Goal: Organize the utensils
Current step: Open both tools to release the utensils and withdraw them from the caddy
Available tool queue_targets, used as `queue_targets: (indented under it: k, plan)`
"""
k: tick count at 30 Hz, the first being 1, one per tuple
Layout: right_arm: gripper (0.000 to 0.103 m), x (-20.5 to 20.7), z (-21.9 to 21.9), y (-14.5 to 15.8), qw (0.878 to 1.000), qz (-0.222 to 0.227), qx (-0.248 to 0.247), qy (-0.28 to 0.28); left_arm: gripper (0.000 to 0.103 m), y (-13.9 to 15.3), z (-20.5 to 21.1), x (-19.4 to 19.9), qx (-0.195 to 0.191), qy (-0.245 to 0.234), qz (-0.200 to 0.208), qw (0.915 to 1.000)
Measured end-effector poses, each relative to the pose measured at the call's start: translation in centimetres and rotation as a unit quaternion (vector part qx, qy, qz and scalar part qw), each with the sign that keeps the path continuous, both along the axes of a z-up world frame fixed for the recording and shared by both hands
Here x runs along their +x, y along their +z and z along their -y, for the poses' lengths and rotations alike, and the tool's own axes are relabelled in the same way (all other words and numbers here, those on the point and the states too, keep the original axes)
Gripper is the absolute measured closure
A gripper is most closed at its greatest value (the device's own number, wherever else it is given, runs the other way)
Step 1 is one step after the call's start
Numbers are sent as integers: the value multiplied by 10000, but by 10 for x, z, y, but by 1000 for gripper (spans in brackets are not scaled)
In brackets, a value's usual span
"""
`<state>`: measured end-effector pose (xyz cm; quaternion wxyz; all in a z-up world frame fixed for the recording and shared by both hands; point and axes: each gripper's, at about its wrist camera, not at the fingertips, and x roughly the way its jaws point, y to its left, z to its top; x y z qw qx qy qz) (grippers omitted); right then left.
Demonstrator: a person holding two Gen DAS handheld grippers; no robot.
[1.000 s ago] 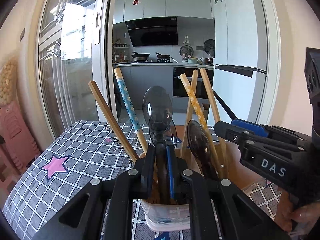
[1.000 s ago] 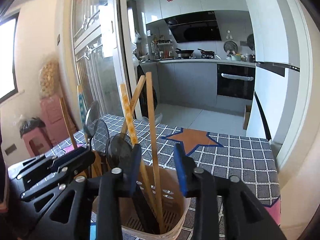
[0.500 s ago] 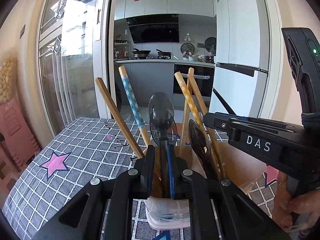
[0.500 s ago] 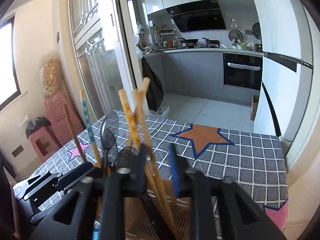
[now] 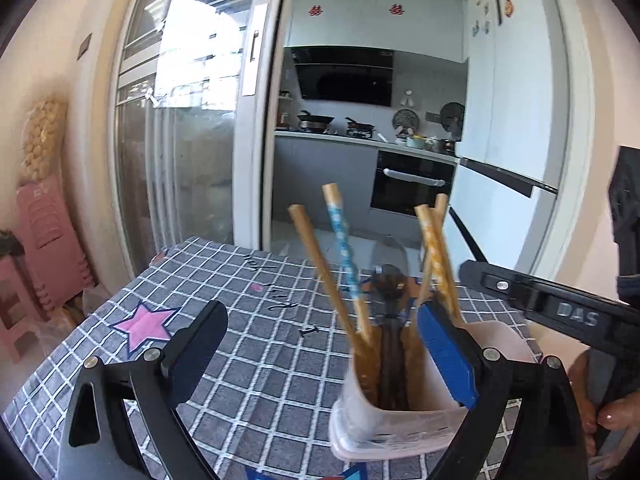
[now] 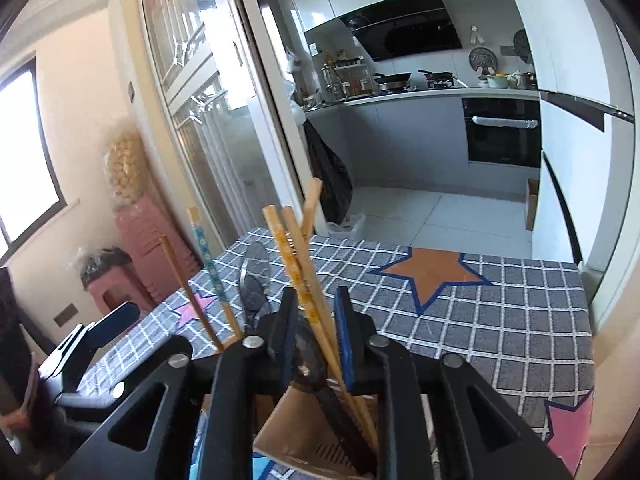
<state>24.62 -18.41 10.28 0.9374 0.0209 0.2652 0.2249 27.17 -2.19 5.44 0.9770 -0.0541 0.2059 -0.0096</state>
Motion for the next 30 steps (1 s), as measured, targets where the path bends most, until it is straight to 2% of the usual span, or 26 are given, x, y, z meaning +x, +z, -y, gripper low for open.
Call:
queue_targets:
  k: [2, 7, 10, 13, 15, 17, 19, 22, 25, 27, 28, 30]
  plan:
    - [70, -3, -3, 2, 10000, 0, 25, 82, 0, -2, -9, 0, -17, 99, -40, 9999]
    - [70, -6, -24, 10, 9989, -79, 2, 452, 0, -15, -25, -1, -1, 263, -226, 9994]
    - [68, 4, -44, 8, 9969, -388, -71, 685, 0, -24, -28, 0, -63, 237, -354, 9991]
    - [64, 19, -59, 2, 9965, -580, -362, 476, 0, -33, -29, 1, -91, 185, -415, 9989]
    - [57, 23, -60, 1, 9968, -610, -407, 310, 0, -37, -27, 2, -102, 152, -425, 9989]
    - [45, 24, -61, 2, 9972, -549, -488, 139, 0, -41, -27, 5, -151, 109, -464, 9987]
    - [43, 25, -65, 3, 9968, -500, -617, 39, 0, -43, -27, 5, -196, 101, -459, 9987]
    - [43, 29, -74, 4, 9950, -553, -828, -85, 0, -46, -29, 5, -255, 99, -459, 9986]
    - [43, 35, -80, 3, 9944, -706, -776, -114, 0, -47, -32, 4, -291, 106, -448, 9985]
    - [52, 39, -84, 0, 9933, -822, -787, -214, 0, -46, -35, 2, -322, 105, -437, 9985]
    - [60, 40, -85, -1, 9928, -869, -788, -225, 0, -46, -35, 1, -322, 96, -416, 9986]
    - [64, 37, -86, -1, 9930, -767, -842, -300, 0, -44, -35, -1, -284, 97, -370, 9989]
